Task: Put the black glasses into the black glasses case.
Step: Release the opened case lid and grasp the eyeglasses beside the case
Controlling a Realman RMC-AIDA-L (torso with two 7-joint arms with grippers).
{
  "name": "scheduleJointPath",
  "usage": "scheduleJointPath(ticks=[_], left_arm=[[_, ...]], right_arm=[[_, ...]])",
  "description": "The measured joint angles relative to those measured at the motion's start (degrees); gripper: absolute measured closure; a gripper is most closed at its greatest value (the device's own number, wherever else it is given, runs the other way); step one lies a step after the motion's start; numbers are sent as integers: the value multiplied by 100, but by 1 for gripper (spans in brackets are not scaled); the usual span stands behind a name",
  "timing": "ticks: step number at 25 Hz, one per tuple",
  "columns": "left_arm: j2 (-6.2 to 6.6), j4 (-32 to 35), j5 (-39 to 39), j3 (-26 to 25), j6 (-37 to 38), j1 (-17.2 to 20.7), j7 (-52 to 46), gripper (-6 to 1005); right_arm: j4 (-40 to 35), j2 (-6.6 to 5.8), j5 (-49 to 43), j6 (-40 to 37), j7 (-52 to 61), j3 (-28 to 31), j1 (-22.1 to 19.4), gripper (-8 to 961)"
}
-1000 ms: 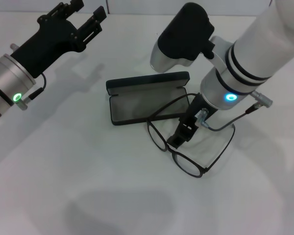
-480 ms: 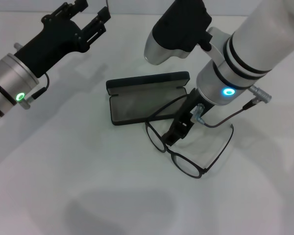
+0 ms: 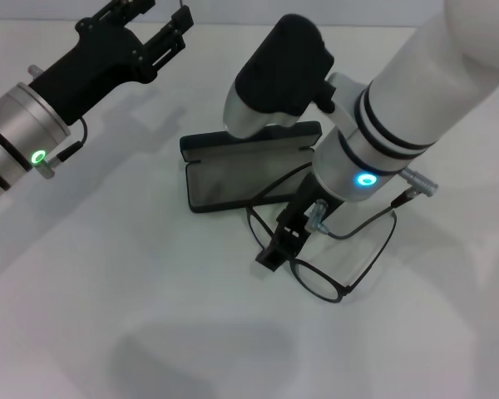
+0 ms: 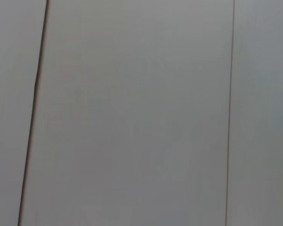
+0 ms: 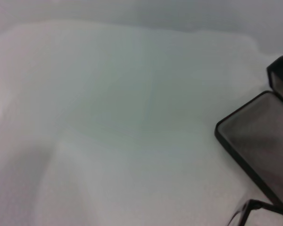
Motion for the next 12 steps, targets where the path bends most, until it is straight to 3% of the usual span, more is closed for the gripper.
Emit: scheduleJointPath(ticks=[11, 12], left_arm=[[-3, -8, 4, 51, -12, -10, 3, 363], [-3, -9, 4, 52, -14, -10, 3, 363]], right_arm=[[551, 0, 201, 196, 2, -282, 232, 318], [571, 0, 202, 236, 2, -326, 233, 362]])
